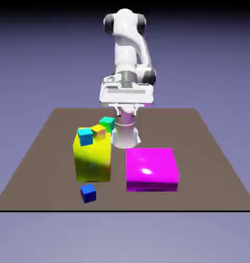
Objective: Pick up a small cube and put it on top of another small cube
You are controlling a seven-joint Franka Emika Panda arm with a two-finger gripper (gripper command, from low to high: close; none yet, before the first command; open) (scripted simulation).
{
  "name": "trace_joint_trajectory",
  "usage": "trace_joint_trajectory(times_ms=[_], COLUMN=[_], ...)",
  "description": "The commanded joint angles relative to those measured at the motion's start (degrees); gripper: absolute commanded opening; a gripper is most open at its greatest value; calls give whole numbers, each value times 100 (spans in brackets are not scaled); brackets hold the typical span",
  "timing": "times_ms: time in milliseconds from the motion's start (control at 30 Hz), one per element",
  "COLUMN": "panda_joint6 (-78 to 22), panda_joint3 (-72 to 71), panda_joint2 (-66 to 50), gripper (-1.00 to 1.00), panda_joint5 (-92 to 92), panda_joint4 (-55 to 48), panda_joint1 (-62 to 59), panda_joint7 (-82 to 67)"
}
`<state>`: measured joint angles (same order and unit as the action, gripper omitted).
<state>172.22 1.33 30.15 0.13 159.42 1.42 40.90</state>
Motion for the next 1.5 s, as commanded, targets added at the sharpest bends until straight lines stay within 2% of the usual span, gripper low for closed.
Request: trace_joint_trajectory(times_ms=[0,900,967,1100,1133,1300,1467], panda_joint6=[-148,-4148,-4159,-3308,-3307,-4211,-4850], panda_joint3=[110,3085,3093,2730,2730,3069,2773], panda_joint2=[-208,-5813,-5829,-6575,-6575,-5745,-4707], gripper=[0,0,0,0,-100,-100,-100], panda_joint5=[11,301,302,657,657,268,-146], panda_joint4=[-132,-3677,-3687,-3564,-3564,-3661,-3331], panda_joint1=[61,1700,1705,1350,1350,1688,1476], panda_joint7=[-129,-3608,-3618,-3817,-3817,-3604,-3435])
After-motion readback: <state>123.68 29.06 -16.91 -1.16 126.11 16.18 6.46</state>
